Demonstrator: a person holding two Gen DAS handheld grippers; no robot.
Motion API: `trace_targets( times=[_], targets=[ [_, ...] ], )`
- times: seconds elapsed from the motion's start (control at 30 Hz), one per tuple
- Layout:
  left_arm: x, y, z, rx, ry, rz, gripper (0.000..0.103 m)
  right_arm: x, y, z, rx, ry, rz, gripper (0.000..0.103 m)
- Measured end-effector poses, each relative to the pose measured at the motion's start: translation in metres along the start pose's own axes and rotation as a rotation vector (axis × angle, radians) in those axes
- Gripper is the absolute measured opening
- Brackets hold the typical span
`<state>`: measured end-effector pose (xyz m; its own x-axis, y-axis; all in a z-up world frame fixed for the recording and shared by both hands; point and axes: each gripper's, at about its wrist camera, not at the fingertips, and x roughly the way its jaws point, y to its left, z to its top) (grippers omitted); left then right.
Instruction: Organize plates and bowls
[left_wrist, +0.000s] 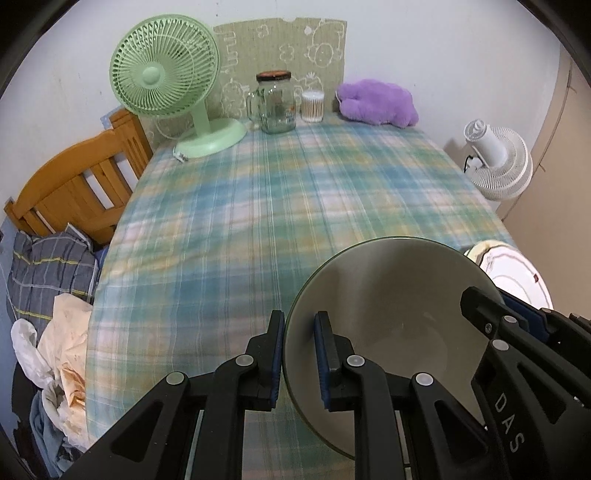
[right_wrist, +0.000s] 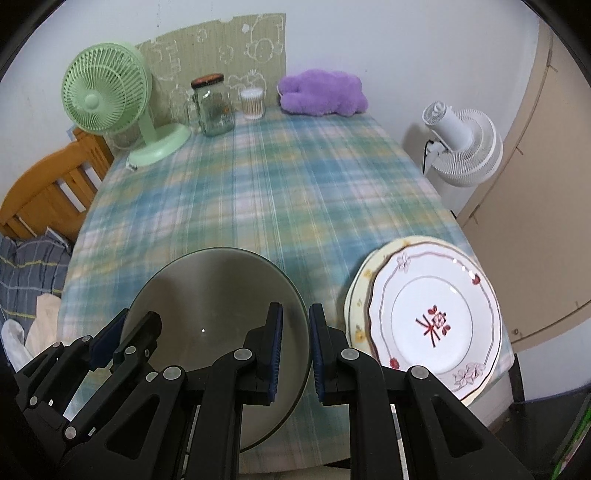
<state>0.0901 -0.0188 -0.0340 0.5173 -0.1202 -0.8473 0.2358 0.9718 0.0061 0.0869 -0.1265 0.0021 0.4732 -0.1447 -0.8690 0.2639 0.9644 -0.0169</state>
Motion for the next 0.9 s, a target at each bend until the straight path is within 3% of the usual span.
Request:
trace_targets(
  times=[0.27, 0.63, 0.73, 0.9],
  targets=[
    [0.014, 0.004, -0.006, -0.012, 0.047, 0.003, 0.013, 0.015, 0.004, -0.007, 0.005, 0.045, 0.0, 0.018],
    [0.017, 0.003, -0.004, 0.003, 0.031, 0.009, 0.014, 0.023, 0.002, -0.006, 0.004, 0.032, 0.009, 0.018],
    [0.017, 0.005, -0.003, -0.003, 0.041, -0.024, 0.025, 0.022, 0.001, -0.006, 0.0, 0.031, 0.031, 0.021],
    [0.015, 0.008, -0.002, -0.004, 0.069, -0.066, 0.056, 0.019, -0.007, -0.005, 0.002, 0.049, 0.096, 0.024]
  ],
)
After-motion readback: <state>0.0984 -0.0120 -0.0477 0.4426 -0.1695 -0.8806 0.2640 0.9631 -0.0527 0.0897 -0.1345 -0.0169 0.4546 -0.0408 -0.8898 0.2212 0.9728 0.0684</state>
